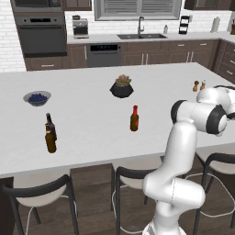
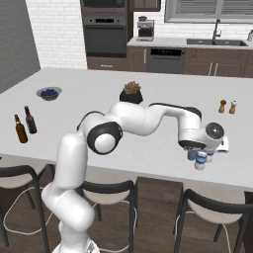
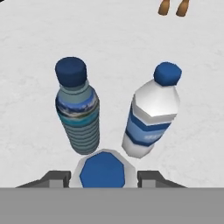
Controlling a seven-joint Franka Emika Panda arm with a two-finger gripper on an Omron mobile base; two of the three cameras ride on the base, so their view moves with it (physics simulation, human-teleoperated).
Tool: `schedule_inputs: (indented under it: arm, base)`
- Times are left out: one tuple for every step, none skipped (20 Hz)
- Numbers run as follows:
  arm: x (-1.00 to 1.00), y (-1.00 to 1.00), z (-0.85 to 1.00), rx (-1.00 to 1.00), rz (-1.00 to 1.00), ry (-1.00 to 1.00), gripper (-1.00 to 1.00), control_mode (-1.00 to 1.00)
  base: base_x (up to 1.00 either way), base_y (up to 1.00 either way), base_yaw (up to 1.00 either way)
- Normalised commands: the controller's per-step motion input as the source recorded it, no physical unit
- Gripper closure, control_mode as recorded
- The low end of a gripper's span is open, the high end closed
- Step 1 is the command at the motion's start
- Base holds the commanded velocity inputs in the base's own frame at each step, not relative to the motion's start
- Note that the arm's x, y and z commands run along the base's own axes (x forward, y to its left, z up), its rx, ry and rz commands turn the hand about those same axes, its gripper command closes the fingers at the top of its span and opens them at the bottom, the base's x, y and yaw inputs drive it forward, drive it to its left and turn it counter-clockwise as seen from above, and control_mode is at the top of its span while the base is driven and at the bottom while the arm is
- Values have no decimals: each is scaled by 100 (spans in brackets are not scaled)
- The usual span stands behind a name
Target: Move the plastic bottles in the middle to the plastics group, and the glass bottles in the middle to the glass group.
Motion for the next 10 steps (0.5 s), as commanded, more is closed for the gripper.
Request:
schedule_inputs:
  arm:
    - [9, 3, 0, 0, 0, -1, 100, -100]
    - [7, 3, 0, 0, 0, 0, 100, -100]
    - [0, 1, 0, 0, 0, 0, 100, -100]
    - [0, 0, 0, 0, 0, 0, 100, -100]
    - [0, 0, 0, 0, 0, 0, 100, -100]
    - [0, 0, 0, 0, 0, 0, -100, -100]
    - [0, 0, 0, 0, 0, 0, -100, -100]
    - [0, 0, 0, 0, 0, 0, -100, -100]
    - [0, 0, 0, 0, 0, 0, -100, -100]
    - [0, 0, 0, 0, 0, 0, -100, -100]
  base:
    - [0, 0, 0]
    - [0, 0, 0]
    - [0, 0, 0]
    - [0, 0, 0]
    - [0, 0, 0]
    - [0, 0, 0]
    - [0, 0, 0]
    - [0, 0, 0]
    - [0, 0, 0]
    - [0, 0, 0]
